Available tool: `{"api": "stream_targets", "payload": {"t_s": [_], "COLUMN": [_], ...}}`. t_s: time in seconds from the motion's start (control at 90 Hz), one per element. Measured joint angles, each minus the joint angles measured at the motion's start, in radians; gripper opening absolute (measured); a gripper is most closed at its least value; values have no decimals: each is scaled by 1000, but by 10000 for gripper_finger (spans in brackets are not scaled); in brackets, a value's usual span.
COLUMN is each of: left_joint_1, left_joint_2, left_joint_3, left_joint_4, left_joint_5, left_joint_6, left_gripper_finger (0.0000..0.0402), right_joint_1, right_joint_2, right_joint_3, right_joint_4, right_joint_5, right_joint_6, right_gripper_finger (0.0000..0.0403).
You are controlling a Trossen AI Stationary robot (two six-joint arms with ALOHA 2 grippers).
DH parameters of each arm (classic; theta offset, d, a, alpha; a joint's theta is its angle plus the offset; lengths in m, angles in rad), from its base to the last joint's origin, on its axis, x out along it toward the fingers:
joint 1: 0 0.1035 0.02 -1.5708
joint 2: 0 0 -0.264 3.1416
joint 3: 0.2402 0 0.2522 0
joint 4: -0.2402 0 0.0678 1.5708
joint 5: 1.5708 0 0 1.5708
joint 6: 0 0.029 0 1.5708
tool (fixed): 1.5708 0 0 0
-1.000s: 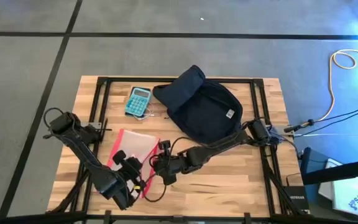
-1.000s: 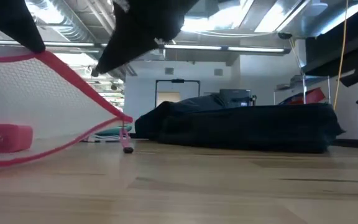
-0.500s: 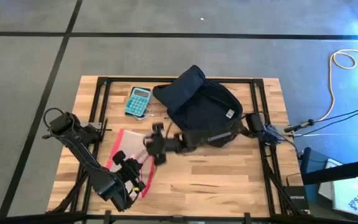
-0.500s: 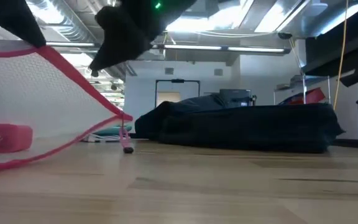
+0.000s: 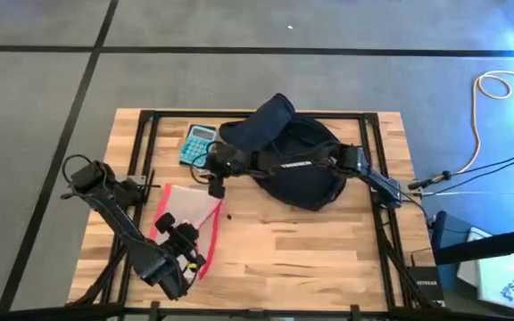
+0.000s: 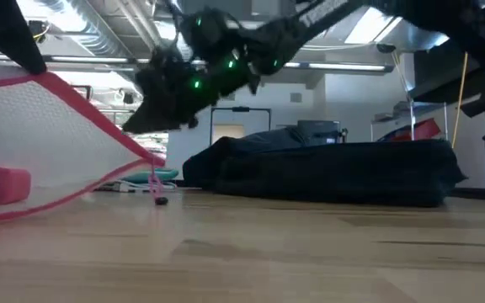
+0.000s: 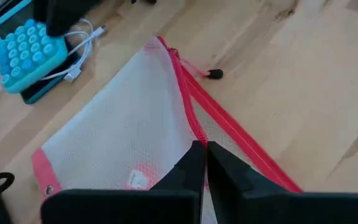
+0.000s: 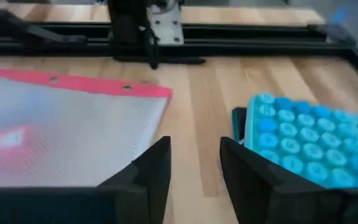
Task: Unpack backpack
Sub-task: Put the white charger cable into the transparent zip bag
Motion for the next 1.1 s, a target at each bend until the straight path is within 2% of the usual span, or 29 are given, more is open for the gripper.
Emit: {"api": "stream_targets", "payload": {"t_s": [0.144,0.344,0.5,0.733,1.1], "left_joint_1": [-6,-12,-15,-15,-16], "left_joint_2": [0,0,0,0,0], "left_joint_3": [-10,-51,-76,-80,-80], "left_joint_4": [7,60,113,135,141], "left_joint_5": [12,39,44,48,58], "left_joint_6": [1,23,40,80,87], "left_gripper_finger": [0,0,0,0,0], "right_joint_1": [-28,-36,-35,-36,-35], "right_joint_2": [38,72,118,164,165], "right_joint_3": [0,2,1,35,90], "right_joint_4": [0,12,4,22,-6], "right_joint_5": [-8,-12,1,131,181], "right_joint_6": [18,-60,-69,-109,-167], "right_gripper_finger": [163,204,204,198,198]}}
